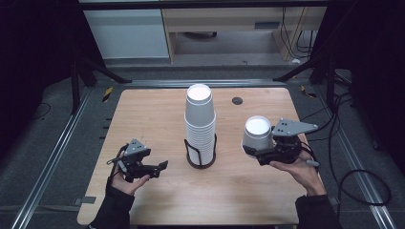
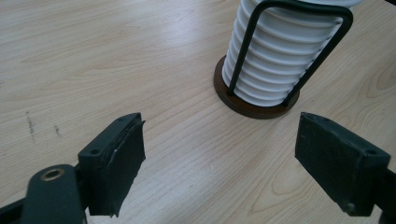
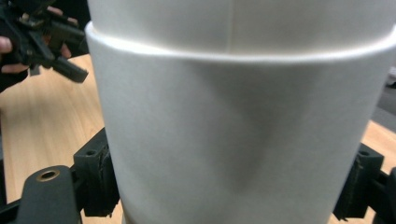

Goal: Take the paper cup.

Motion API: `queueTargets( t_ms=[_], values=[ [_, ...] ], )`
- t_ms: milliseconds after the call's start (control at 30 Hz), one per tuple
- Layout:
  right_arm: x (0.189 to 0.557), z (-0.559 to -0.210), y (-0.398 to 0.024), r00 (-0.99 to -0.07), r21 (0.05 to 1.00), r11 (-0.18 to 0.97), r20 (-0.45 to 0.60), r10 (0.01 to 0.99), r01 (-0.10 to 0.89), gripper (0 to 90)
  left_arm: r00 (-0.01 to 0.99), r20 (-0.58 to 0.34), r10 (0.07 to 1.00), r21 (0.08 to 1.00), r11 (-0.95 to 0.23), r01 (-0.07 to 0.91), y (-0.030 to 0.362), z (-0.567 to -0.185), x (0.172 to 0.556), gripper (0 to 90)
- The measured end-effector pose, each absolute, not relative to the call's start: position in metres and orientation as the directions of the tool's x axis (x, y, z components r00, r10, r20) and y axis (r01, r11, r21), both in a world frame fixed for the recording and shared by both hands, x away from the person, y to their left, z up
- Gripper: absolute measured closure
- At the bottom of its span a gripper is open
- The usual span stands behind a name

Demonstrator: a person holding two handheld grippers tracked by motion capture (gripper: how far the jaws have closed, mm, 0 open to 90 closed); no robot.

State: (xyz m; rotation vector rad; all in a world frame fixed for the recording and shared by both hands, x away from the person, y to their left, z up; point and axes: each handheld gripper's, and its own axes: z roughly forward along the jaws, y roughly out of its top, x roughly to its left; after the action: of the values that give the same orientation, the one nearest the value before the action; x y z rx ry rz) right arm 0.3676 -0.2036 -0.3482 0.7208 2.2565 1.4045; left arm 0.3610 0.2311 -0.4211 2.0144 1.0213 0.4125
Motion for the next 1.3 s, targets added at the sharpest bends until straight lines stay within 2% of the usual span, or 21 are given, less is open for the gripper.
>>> queueTargets(
  t_ms=[500,1300],
  values=[
    [0.37,-0.396,-0.198,-0.842,0.867,0.419,-0.001,0.539,0.268,16.5,0.669,-0.062,0.741,0.781,-0.382,0.495,0.221,-0.421,0.356,15.3],
    [0.363,-0.417,-0.166,-0.922,0.82,0.529,-0.006,0.388,0.217,16.6,0.747,-0.046,0.663,0.781,-0.443,0.441,0.202,-0.414,0.347,14.9]
  ],
)
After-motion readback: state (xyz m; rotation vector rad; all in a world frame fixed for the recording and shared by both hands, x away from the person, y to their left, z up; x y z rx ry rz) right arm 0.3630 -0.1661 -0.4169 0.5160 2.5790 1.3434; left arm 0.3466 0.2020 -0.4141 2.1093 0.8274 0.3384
